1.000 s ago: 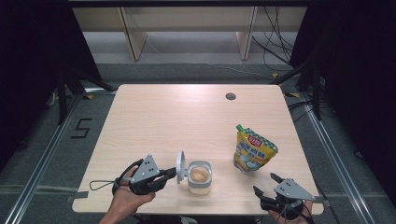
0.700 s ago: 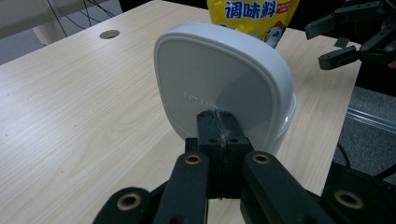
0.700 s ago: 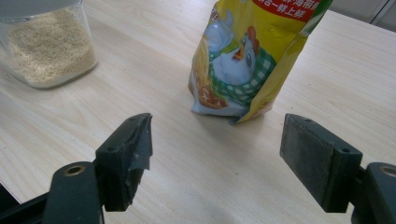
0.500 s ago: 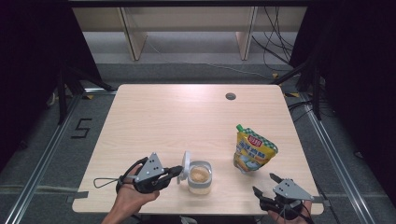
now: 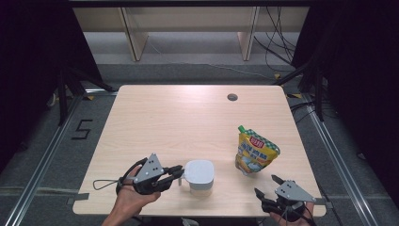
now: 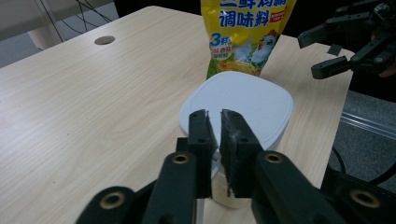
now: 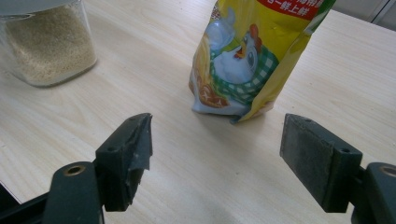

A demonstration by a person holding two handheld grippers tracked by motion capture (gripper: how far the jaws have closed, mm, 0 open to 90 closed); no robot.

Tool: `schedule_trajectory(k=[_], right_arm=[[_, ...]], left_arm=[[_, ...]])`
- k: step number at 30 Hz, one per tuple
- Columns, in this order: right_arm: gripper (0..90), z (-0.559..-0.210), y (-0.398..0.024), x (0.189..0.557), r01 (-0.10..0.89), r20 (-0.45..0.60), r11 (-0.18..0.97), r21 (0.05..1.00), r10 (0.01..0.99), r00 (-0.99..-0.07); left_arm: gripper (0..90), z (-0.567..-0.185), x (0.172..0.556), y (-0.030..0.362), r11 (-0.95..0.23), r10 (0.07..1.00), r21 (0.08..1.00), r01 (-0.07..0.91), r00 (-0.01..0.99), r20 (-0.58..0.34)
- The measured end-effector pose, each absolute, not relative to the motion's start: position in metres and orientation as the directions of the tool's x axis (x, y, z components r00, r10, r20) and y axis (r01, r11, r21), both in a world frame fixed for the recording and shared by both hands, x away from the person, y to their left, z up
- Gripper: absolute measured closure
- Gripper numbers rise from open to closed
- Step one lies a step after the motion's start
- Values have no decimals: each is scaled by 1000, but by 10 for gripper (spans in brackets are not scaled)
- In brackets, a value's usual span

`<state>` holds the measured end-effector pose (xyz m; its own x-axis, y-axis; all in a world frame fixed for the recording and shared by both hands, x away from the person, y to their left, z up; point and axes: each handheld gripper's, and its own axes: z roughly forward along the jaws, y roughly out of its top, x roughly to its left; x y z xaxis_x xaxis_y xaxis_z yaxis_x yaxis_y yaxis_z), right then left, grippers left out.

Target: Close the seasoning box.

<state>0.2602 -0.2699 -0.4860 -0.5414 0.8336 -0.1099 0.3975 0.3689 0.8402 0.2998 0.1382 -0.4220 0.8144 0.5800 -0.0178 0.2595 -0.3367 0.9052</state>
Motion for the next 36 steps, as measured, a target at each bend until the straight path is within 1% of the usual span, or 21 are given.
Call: schedule_trajectory(k=[1,2,3,4,6,9,11,15,19,20,23,25,26,31,33,34,36], right_arm=[[264,-486,-270,260,396,-111,369,841,834,-541],[265,-485,-269,258,424,-89,345,838,851,-517],[264,-485,-269,258,422,-92,347,838,851,-518],[264,-486,-270,259,404,-111,362,840,844,-525],[264,-486,-271,262,369,-146,388,844,830,-539],[264,-486,-271,261,372,-142,386,845,830,-539],[264,-486,-271,261,373,-140,385,844,830,-539],[265,-486,-271,261,369,-146,390,843,828,-541],[265,-486,-271,262,367,-151,393,843,828,-541],[265,-486,-271,261,371,-145,389,843,829,-540],[265,-486,-271,261,374,-141,385,844,831,-538],[265,-486,-271,261,370,-147,390,843,829,-540],[265,-486,-271,261,370,-147,391,843,829,-540],[265,-486,-271,262,367,-153,395,842,827,-541],[264,-486,-271,261,372,-144,389,843,829,-540],[264,-486,-271,261,371,-146,390,843,829,-540],[264,-486,-271,261,374,-141,386,843,831,-538]], left_arm=[[751,-422,300,142,-335,576,907,256,817,-18],[720,-423,299,145,-307,594,909,282,803,-48],[696,-424,300,149,-295,587,914,277,808,-55],[692,-425,299,151,-283,601,913,293,796,-69],[668,-426,299,156,-276,609,918,286,790,-63],[599,-428,299,159,-253,623,919,302,777,-83],[551,-429,300,161,-258,636,917,305,768,-77],[525,-433,300,165,-241,662,915,325,744,-90],[479,-436,301,168,-250,660,911,327,746,-87],[462,-437,300,169,-254,671,905,342,736,-89],[386,-443,300,173,-261,666,899,352,740,-96],[359,-449,299,176,-252,670,896,366,734,-111],[341,-452,299,179,-261,664,895,361,740,-104],[308,-465,294,193,-262,672,886,383,732,-117],[299,-471,290,196,-247,683,880,407,717,-140],[297,-472,289,199,-263,681,879,399,722,-124],[290,-478,284,202,-255,694,870,422,707,-139]])
